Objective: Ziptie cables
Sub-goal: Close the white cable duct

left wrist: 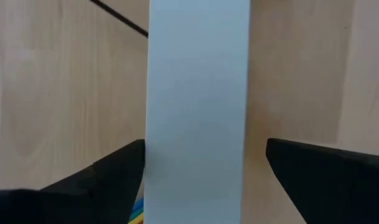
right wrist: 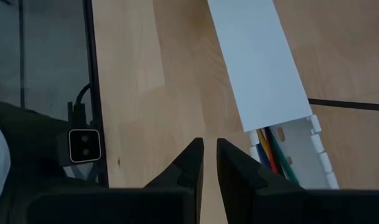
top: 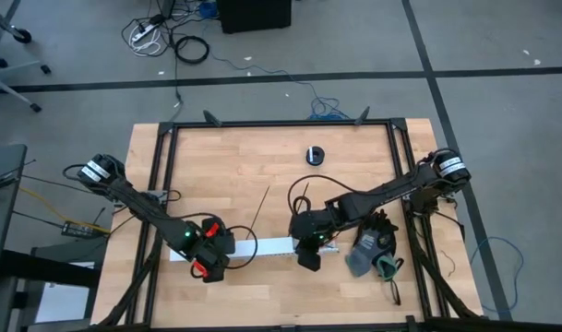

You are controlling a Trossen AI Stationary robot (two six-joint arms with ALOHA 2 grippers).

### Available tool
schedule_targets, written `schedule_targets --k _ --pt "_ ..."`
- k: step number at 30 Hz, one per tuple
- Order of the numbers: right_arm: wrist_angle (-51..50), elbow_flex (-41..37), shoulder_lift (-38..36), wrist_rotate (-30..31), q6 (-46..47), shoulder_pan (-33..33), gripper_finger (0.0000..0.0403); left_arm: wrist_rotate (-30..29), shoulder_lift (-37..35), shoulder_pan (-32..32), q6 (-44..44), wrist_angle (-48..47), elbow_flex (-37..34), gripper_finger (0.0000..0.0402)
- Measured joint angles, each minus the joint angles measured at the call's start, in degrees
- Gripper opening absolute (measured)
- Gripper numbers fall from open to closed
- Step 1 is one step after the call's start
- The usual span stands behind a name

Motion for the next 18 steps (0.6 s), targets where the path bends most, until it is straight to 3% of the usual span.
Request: schedule_targets --k 18 --pt "-0.26 -0.02 0.0 0.07 0.02 0.1 0.0041 -0.16 0.0 0.11 -0.15 1.0 0.0 0.0307"
